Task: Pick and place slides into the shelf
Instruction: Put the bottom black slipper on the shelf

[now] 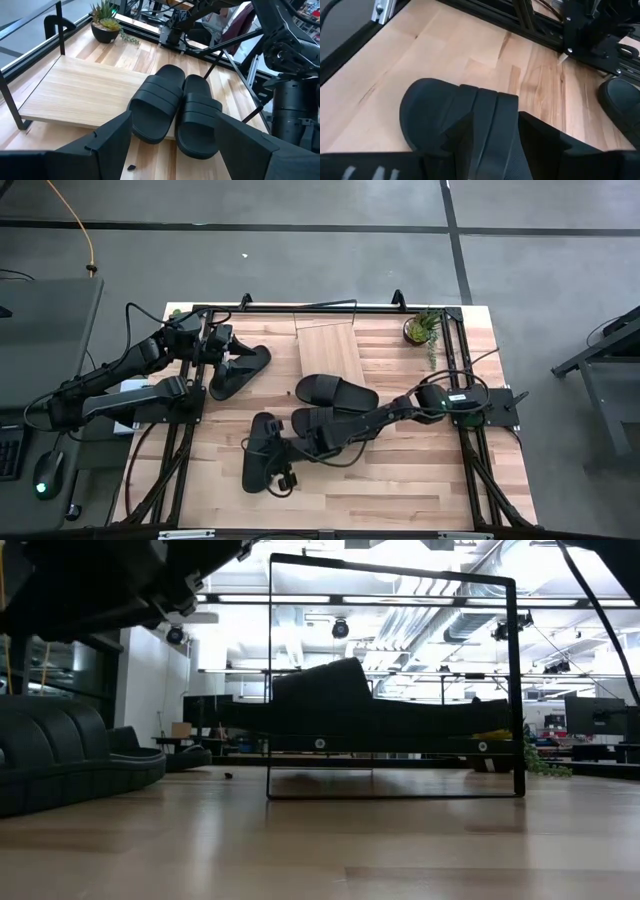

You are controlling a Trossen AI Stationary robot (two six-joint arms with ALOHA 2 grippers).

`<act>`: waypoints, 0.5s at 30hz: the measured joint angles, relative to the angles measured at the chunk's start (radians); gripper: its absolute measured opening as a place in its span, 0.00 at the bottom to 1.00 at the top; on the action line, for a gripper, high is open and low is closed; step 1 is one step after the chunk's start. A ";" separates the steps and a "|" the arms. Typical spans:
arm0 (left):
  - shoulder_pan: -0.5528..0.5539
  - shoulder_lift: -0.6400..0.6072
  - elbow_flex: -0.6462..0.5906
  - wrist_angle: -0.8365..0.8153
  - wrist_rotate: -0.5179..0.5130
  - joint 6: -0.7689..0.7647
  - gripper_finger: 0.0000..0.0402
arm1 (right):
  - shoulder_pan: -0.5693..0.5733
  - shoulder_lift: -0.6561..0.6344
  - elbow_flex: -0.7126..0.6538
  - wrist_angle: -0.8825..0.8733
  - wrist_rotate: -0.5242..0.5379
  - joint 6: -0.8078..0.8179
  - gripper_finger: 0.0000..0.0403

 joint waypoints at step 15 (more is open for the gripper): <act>0.000 0.000 0.000 0.000 -0.022 0.002 0.65 | 0.047 -0.002 0.000 0.110 -0.046 -0.149 0.36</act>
